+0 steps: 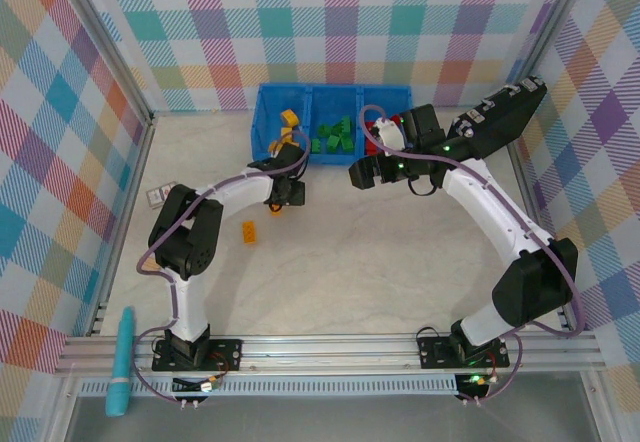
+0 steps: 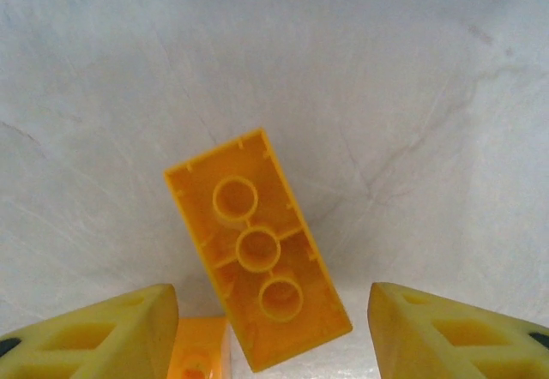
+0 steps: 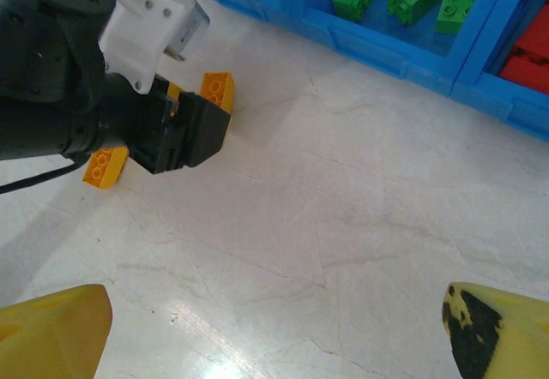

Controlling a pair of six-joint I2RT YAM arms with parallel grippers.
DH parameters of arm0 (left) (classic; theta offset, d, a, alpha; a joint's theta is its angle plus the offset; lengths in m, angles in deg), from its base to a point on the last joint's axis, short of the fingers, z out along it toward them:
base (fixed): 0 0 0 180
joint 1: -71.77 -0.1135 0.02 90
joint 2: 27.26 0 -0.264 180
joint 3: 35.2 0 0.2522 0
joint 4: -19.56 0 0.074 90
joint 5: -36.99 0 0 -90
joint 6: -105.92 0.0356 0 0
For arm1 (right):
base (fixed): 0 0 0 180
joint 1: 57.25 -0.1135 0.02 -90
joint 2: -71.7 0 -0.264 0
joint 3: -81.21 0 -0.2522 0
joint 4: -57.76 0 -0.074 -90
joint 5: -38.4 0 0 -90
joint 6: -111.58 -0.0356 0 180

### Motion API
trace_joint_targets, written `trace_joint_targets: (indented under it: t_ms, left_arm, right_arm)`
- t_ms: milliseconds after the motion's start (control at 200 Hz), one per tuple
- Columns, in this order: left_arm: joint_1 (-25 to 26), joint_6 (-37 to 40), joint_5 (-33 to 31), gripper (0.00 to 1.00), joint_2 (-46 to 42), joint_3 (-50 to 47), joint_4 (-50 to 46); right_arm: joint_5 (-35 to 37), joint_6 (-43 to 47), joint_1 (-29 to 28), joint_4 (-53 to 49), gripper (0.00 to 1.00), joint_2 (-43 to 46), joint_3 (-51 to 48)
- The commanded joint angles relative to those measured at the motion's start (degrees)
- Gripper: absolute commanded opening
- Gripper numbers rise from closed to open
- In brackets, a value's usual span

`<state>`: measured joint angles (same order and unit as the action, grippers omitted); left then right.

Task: Sort the legos into containers by color
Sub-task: Move the lego to the center of the table, then pick up the lego from the center of the table.

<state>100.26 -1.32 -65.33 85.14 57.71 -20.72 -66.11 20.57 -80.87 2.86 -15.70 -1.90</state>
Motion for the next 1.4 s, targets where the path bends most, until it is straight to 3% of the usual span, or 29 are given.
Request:
trace_joint_targets:
  t_ms: [0,330,805,920,1120,1300,1395]
  left_arm:
    - [0.4,1.9,-3.3,0.62,-2.5,3.6,-2.7]
    - [-0.2,2.3,-7.7,0.63,1.4,6.0,-2.5]
    - [-1.9,-3.3,-2.5,0.60,8.5,8.3,-0.6]
    - [-2.3,-4.2,-1.2,0.56,9.5,7.9,0.6]
    - [-3.0,-5.6,0.9,0.39,11.1,8.8,1.6]
    - [-3.6,-4.8,0.3,0.26,10.0,9.9,1.5]
    - [-4.3,-4.2,-1.7,0.25,7.9,10.8,2.4]
  right_arm:
    - [-0.2,0.5,-0.1,0.9,0.99,1.0,-0.7]
    - [-0.3,0.7,-0.1,0.7,0.99,0.4,0.2]
    - [0.6,1.2,-0.1,0.1,0.99,-0.3,0.8]
    - [0.9,1.4,-0.1,0.1,0.99,-0.5,0.8]
    - [1.2,1.5,-0.1,0.0,0.99,-0.9,1.1]
    - [2.0,2.1,0.0,-0.3,0.99,-1.3,1.5]
    - [2.2,2.1,0.0,-0.4,0.99,-1.7,1.9]
